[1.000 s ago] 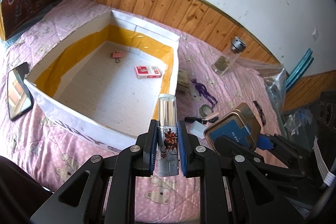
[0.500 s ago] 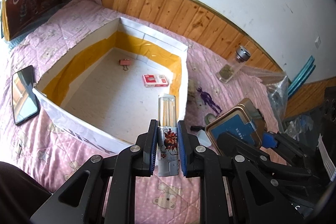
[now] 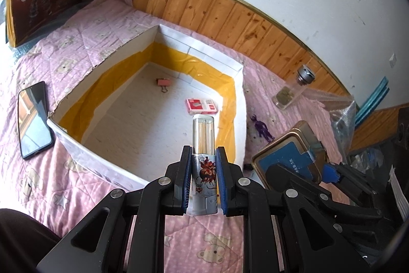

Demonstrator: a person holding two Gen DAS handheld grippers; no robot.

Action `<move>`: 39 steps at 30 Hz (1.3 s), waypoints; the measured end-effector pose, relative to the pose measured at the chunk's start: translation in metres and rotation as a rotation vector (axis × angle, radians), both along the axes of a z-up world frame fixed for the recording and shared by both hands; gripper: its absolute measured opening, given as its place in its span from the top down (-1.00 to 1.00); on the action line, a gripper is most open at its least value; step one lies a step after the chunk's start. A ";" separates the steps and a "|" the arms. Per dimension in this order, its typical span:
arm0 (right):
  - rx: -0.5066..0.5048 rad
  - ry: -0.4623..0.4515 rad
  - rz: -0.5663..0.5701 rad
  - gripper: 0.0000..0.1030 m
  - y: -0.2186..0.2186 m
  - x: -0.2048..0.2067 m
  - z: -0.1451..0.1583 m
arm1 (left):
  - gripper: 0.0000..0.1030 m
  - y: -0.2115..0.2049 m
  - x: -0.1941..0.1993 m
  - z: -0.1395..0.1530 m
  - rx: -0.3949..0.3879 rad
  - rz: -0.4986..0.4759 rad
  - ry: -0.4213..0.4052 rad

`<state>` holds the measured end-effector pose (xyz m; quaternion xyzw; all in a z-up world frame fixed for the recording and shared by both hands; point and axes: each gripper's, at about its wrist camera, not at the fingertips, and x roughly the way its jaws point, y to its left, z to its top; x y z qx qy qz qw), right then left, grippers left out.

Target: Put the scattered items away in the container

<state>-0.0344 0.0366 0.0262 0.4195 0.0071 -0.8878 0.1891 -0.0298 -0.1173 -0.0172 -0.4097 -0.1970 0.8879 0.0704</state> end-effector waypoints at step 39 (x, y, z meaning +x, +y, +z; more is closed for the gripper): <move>0.049 -0.086 0.054 -0.05 -0.042 -0.076 -0.037 | 0.63 -0.045 -0.065 -0.036 0.043 0.064 -0.106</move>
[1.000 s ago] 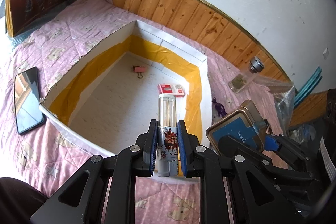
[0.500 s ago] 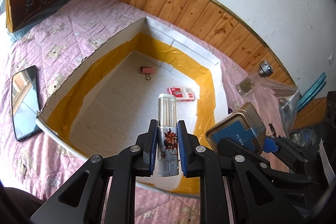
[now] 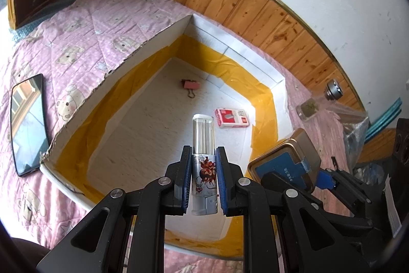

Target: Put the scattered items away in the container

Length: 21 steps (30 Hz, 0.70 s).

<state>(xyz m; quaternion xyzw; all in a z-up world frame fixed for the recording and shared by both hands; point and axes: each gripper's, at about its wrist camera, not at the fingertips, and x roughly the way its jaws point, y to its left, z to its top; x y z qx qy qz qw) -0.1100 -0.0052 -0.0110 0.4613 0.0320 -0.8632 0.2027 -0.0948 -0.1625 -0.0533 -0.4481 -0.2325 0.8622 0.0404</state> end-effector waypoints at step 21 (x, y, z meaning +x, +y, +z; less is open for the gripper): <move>0.037 -0.082 0.028 -0.05 -0.016 -0.046 -0.022 | 0.63 -0.017 -0.041 -0.009 -0.019 0.033 -0.081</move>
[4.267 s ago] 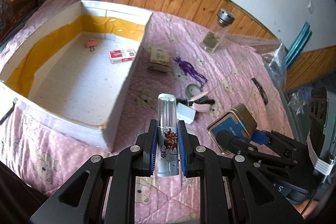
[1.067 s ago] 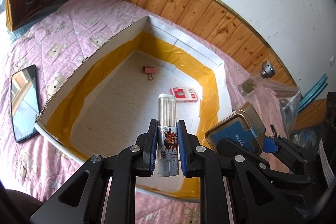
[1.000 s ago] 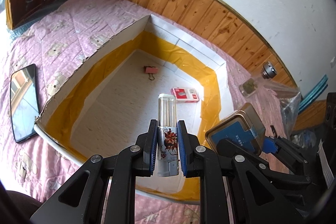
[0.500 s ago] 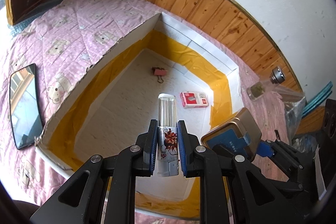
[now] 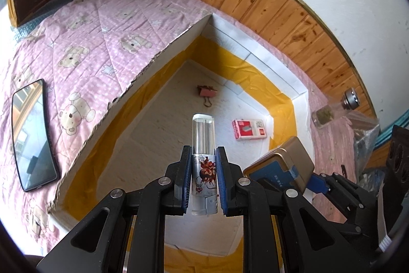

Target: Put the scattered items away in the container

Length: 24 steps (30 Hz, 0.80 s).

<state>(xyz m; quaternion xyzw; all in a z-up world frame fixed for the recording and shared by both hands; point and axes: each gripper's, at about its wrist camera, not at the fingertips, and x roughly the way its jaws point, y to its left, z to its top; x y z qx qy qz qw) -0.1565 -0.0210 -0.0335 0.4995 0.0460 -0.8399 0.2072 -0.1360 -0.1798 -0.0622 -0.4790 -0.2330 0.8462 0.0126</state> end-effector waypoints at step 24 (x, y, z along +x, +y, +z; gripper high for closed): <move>0.139 -0.085 0.081 -0.06 -0.037 -0.059 -0.025 | 0.63 -0.021 -0.024 -0.017 0.041 0.026 -0.083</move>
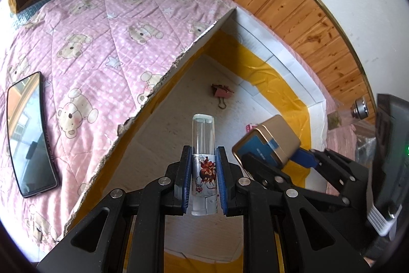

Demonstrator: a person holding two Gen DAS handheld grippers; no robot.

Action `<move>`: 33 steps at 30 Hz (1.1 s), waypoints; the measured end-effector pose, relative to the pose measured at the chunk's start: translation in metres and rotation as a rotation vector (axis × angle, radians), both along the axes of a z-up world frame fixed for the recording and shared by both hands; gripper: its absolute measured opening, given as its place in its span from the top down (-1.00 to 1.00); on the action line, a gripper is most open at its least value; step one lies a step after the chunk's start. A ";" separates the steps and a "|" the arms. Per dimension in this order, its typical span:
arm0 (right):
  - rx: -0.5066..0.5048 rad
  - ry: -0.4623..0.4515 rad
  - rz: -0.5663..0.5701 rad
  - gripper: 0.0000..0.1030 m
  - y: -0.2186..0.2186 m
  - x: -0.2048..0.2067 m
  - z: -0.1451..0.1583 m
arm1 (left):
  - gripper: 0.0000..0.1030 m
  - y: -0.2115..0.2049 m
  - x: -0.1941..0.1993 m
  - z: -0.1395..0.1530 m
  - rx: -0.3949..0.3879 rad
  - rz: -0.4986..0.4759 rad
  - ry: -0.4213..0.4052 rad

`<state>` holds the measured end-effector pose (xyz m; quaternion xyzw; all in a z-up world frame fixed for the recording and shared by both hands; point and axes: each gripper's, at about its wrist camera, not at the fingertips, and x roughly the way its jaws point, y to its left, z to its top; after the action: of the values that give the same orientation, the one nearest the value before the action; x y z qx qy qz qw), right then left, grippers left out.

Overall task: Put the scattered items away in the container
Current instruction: 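Open the right tool to drop the gold tin while the left tool releases the vial inside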

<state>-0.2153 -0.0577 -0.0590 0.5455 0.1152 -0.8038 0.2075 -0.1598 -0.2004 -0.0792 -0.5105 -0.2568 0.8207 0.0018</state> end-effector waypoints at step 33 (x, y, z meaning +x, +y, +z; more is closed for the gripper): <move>0.041 -0.072 -0.030 -0.07 -0.009 -0.052 -0.007 | 0.50 0.002 0.007 -0.007 -0.087 -0.014 -0.014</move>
<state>-0.2670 -0.0665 -0.0662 0.5797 0.1161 -0.7842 0.1883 -0.1528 -0.1980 -0.0857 -0.5177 -0.2175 0.8273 -0.0163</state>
